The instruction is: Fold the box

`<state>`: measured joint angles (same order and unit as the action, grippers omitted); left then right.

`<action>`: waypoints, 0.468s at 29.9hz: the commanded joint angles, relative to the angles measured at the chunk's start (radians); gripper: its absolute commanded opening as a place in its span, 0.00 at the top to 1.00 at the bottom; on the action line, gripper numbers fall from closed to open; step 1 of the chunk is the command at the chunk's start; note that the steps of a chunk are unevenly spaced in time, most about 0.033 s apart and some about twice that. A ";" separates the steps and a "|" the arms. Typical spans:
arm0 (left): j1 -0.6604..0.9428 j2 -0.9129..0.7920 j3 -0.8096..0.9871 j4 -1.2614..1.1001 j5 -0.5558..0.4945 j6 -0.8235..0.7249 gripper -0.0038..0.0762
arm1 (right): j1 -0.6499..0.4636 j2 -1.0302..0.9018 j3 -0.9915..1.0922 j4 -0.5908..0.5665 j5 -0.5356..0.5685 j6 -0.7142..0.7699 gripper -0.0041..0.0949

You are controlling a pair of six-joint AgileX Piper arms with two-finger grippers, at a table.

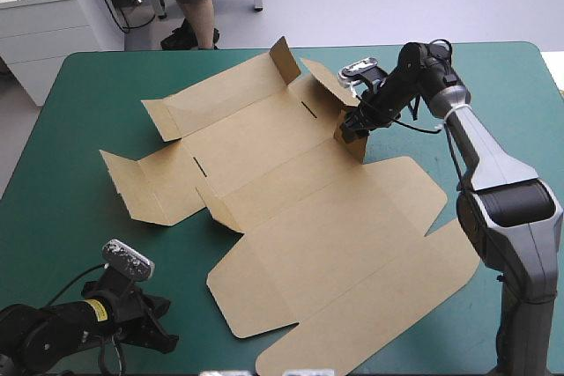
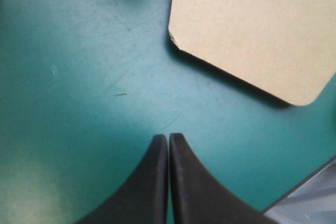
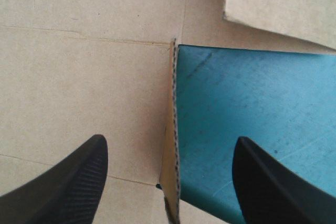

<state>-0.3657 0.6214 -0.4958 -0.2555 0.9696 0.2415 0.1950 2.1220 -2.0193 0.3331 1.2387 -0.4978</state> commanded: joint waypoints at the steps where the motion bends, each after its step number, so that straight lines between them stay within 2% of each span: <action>1: 0.000 -0.001 -0.027 -0.019 -0.039 -0.002 0.96 | -0.001 -0.042 -0.038 0.033 -0.018 -0.018 0.36; 8: 0.000 -0.001 -0.027 -0.019 -0.039 -0.002 0.96 | -0.001 -0.008 -0.042 0.079 -0.029 -0.055 0.53; 14: 0.000 -0.001 -0.027 -0.019 -0.039 -0.002 0.96 | -0.001 -0.005 -0.044 0.110 -0.063 -0.076 0.81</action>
<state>-0.3657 0.6214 -0.4958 -0.2555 0.9698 0.2415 0.1950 2.1794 -2.0274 0.4044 1.2007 -0.5566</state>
